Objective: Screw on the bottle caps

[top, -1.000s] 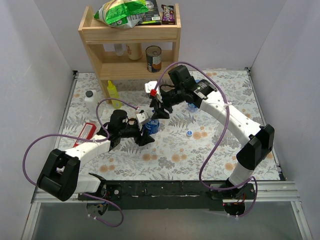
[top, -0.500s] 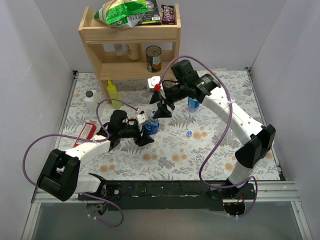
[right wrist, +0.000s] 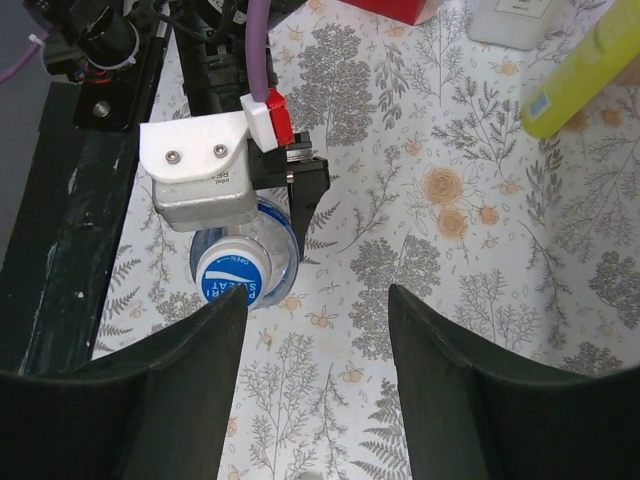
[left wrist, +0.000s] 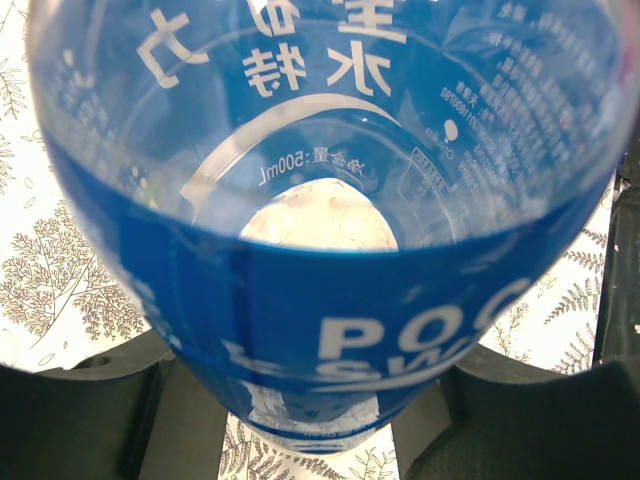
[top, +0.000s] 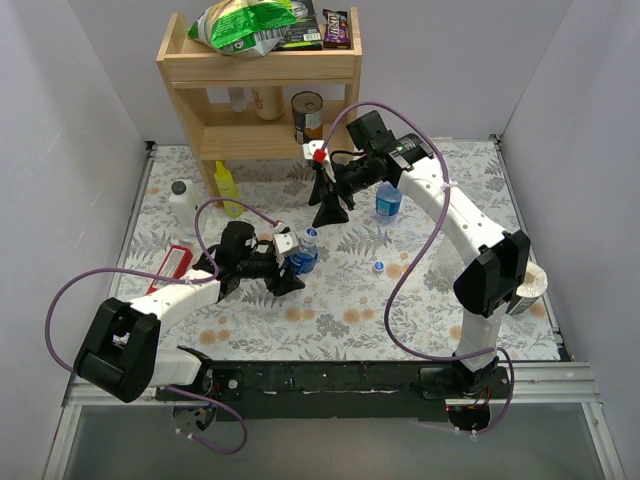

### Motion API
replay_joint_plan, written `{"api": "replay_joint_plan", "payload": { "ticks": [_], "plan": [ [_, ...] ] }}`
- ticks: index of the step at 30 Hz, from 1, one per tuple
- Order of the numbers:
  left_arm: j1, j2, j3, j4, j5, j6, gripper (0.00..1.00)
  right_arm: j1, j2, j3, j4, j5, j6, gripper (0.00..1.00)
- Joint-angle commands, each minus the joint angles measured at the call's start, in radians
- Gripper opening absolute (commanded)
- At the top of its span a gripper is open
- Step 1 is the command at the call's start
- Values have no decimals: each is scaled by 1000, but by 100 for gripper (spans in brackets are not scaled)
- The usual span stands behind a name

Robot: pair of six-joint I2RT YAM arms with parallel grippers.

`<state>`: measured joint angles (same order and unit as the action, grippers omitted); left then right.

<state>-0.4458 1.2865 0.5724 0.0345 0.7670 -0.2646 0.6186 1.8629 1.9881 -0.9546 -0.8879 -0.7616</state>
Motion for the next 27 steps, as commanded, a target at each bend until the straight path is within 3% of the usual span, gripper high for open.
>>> {"api": "replay_joint_plan", "payload": {
  "ticks": [1,17,27],
  "plan": [
    [9,-16,38,-2,17,16,0,10,-45,-9,25,-14,19,65],
    [12,5,58,11,31,7,0,58,-28,-66,10,53,-1,61],
    [12,16,66,70,35,-67,0,164,-44,-132,-15,246,-80,58]
  ]
}}
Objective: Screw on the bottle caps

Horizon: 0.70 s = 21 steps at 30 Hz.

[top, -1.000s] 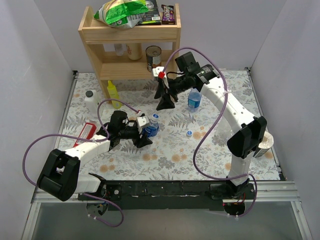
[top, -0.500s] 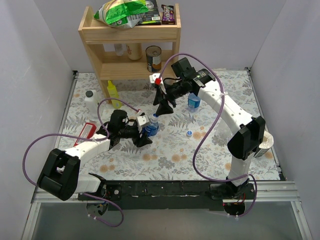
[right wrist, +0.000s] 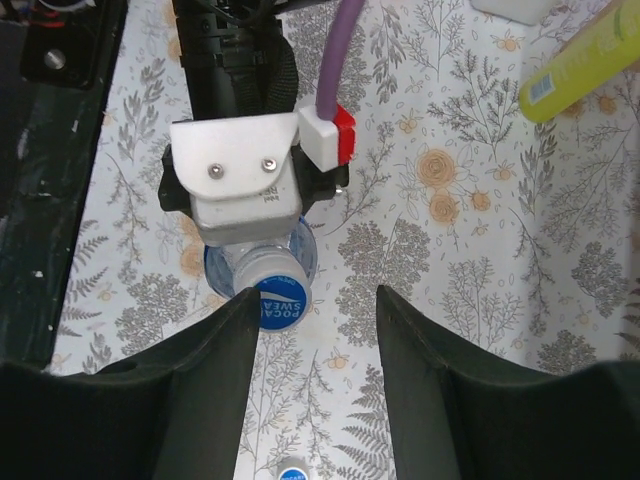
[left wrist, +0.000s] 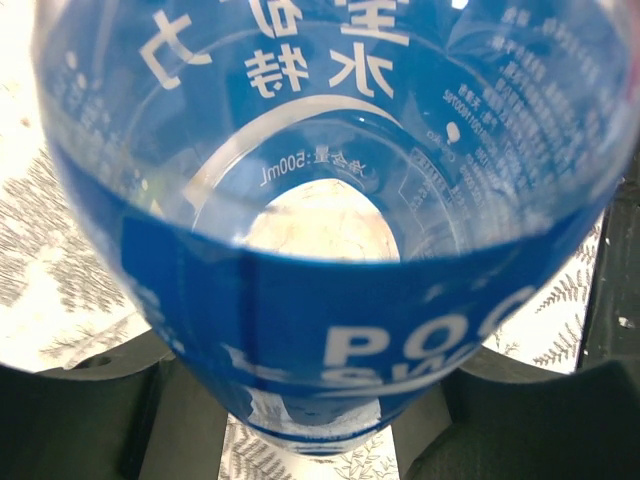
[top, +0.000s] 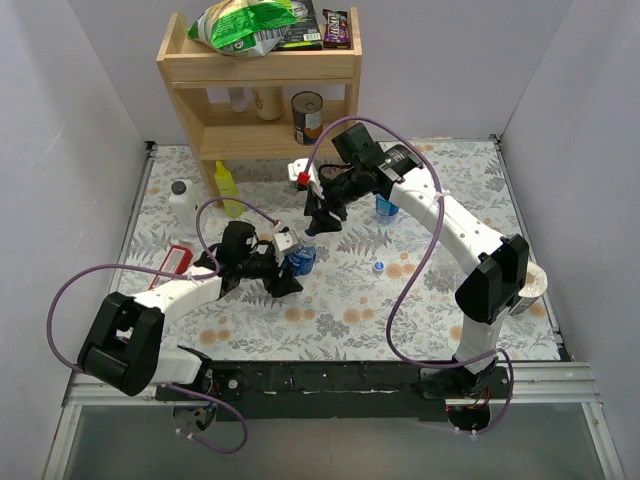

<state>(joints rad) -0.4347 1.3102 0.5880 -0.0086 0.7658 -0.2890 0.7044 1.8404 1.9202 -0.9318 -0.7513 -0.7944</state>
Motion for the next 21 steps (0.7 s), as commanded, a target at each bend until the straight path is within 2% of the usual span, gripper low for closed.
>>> {"api": "replay_joint_plan", "payload": {
  "ticks": [1,8,11,17,21],
  "plan": [
    [1,-6,53,111,38,-42,0,86,-21,-69,-38,128,-54,57],
    [4,-8,47,82,35,-9,0,101,-18,-73,-16,175,-33,56],
    [4,-12,36,61,26,17,0,61,-26,-35,-28,115,-19,55],
    [4,-14,15,16,29,62,0,-23,-69,48,-165,-117,-189,70],
    [5,-9,30,-25,42,92,0,-66,-81,60,-202,-140,-253,72]
  ]
}}
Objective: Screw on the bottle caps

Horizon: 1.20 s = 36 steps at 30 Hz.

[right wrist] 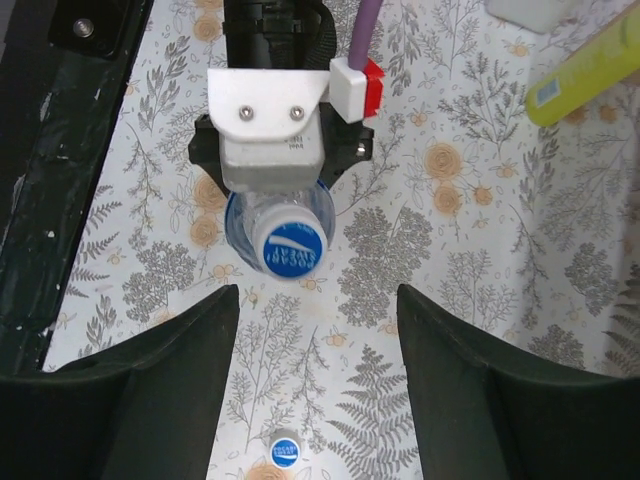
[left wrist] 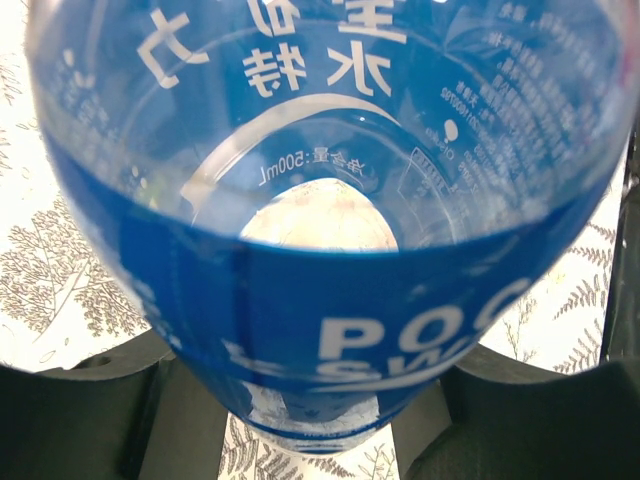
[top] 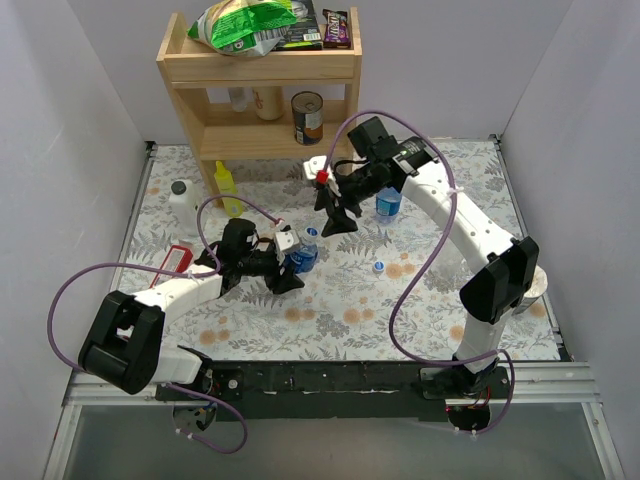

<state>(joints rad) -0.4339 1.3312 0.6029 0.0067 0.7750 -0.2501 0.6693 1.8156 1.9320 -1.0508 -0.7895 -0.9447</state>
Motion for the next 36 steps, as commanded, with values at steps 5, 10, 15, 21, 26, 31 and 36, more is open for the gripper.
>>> {"api": "replay_joint_plan", "payload": {
  "ticks": [5,10,15,21,26,31,36],
  "plan": [
    [4,-4,70,-149,69,158,0,-31,-27,87,-247,-94,-381,71],
    [4,17,115,-212,79,232,0,3,-30,65,-258,-71,-497,71],
    [4,25,139,-238,87,245,0,29,-35,39,-258,-54,-572,68],
    [4,34,161,-264,90,291,0,39,-33,32,-258,-50,-618,62],
    [4,42,175,-281,87,321,0,50,-30,19,-258,-31,-648,58],
    [4,43,175,-287,83,342,0,53,-29,12,-259,-22,-658,55],
    [6,49,175,-290,76,353,0,61,-30,4,-259,-20,-671,54]
  ]
}}
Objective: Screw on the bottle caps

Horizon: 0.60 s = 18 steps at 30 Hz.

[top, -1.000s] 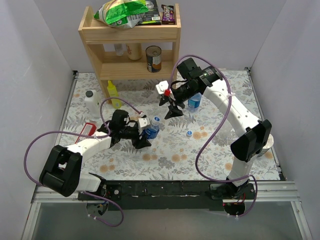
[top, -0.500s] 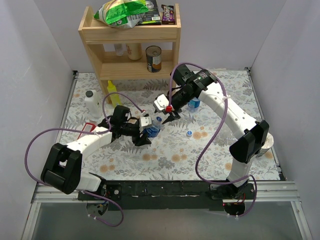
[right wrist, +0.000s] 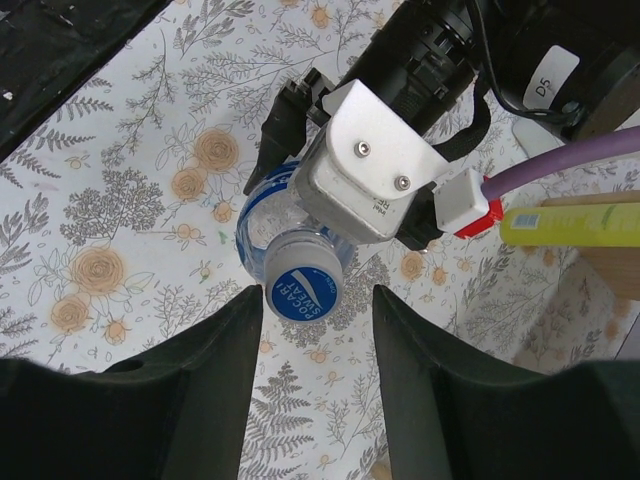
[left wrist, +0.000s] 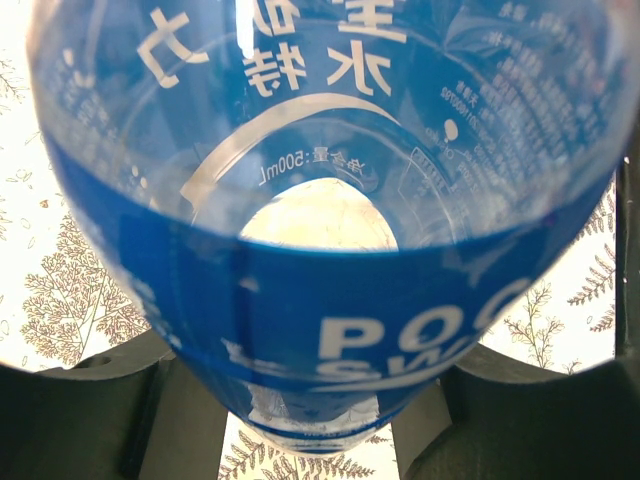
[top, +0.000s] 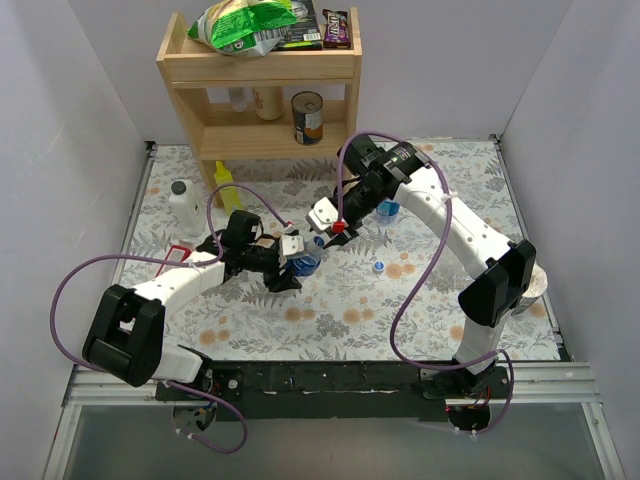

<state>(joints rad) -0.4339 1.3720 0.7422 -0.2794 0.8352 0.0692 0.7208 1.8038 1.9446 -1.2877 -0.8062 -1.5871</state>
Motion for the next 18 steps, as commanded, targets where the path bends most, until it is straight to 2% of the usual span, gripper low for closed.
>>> {"api": "replay_joint_plan", "payload": {
  "ticks": [1,13,18],
  "plan": [
    [6,9,37,-4,16,34,0,11,-17,-9,-22,-2,-28,53],
    [6,16,45,3,5,44,0,26,-17,-21,-22,16,-40,48],
    [6,16,49,3,2,46,0,31,-15,-21,-22,28,-31,39]
  ]
}}
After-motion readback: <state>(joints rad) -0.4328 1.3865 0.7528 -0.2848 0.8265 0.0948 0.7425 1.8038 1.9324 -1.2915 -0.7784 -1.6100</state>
